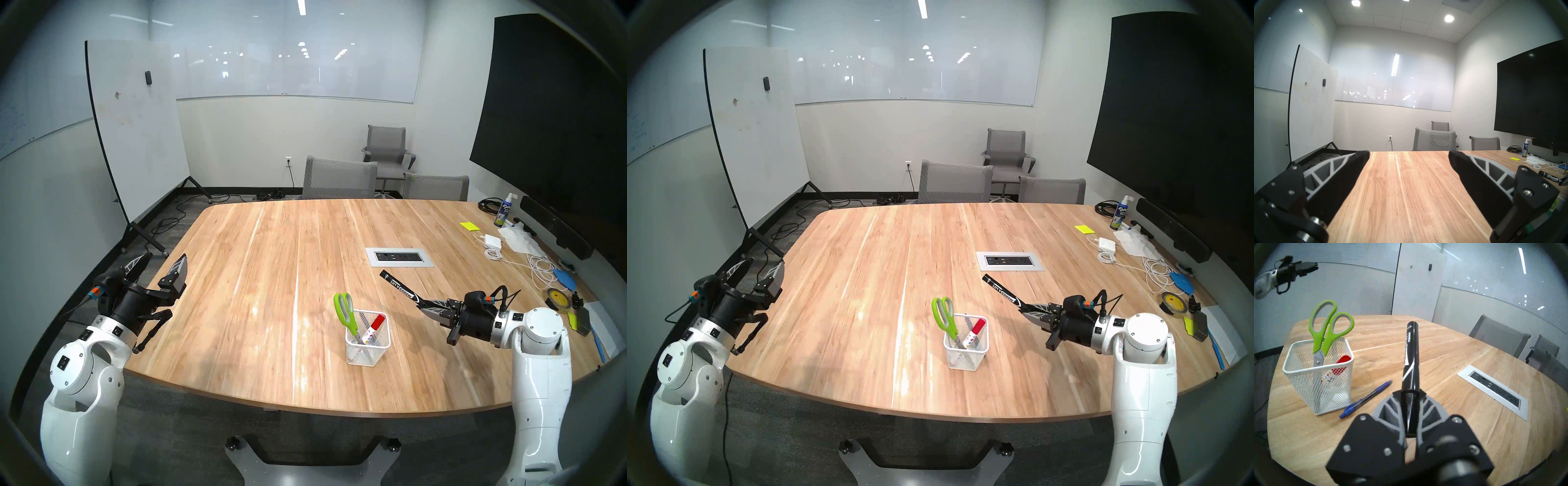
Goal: Place the pen, the marker, and the scissors into the pen holder
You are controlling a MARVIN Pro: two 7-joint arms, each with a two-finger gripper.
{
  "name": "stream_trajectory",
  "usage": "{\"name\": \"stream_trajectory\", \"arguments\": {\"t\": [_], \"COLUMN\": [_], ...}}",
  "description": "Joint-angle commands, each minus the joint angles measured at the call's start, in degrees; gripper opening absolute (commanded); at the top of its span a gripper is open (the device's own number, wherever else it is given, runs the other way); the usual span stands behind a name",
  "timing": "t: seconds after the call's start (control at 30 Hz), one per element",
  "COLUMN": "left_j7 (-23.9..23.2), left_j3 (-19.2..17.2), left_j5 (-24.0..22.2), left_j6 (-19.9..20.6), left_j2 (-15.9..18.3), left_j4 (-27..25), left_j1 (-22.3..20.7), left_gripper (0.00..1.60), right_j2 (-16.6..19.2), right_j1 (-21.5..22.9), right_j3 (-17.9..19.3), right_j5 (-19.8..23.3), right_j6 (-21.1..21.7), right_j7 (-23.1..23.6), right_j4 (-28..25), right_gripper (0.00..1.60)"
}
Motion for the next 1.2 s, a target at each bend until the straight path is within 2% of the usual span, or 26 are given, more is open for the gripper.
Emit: {"name": "stream_trajectory", "arguments": {"t": [0.0, 0.07, 0.1, 0.2, 0.23, 0.67, 0.93, 1.17], "left_j7": [0.07, 0.07, 0.03, 0.03, 0.0, -0.07, -0.15, -0.18], "left_j3": [-0.3, -0.3, -0.32, -0.32, -0.33, -0.36, -0.38, -0.43], "left_j5": [-0.04, -0.04, -0.01, -0.01, 0.01, 0.07, 0.12, 0.17], "left_j6": [0.12, 0.12, 0.17, 0.17, 0.17, 0.22, 0.25, 0.36], "left_j2": [0.08, 0.08, 0.02, 0.02, 0.0, -0.09, -0.17, -0.25], "left_j4": [-0.91, -0.91, -0.93, -0.93, -0.91, -0.91, -0.9, -0.95], "left_j1": [-0.06, -0.06, -0.08, -0.08, -0.1, -0.14, -0.18, -0.18], "left_gripper": [1.6, 1.6, 1.6, 1.6, 1.6, 1.6, 1.6, 1.6], "right_j2": [2.25, 2.25, 3.06, 3.06, 3.77, 4.78, 5.51, 5.46], "right_j1": [2.01, 2.01, 2.42, 2.42, 2.7, 4.02, 4.75, 5.21], "right_j3": [1.64, 1.64, 1.98, 1.98, 2.07, 3.42, 3.12, 3.15], "right_j5": [1.57, 1.57, 1.46, 1.46, 1.31, 2.32, 2.22, 2.2], "right_j6": [-1.62, -1.62, -4.19, -4.19, -5.41, -4.81, -9.48, -10.44], "right_j7": [1.55, 1.55, 2.33, 2.33, 2.88, 5.2, 6.52, 7.46], "right_j4": [-2.25, -2.25, -2.61, -2.61, -2.97, -5.57, -8.43, -9.67], "right_gripper": [0.0, 0.0, 0.0, 0.0, 0.0, 0.0, 0.0, 0.0]}}
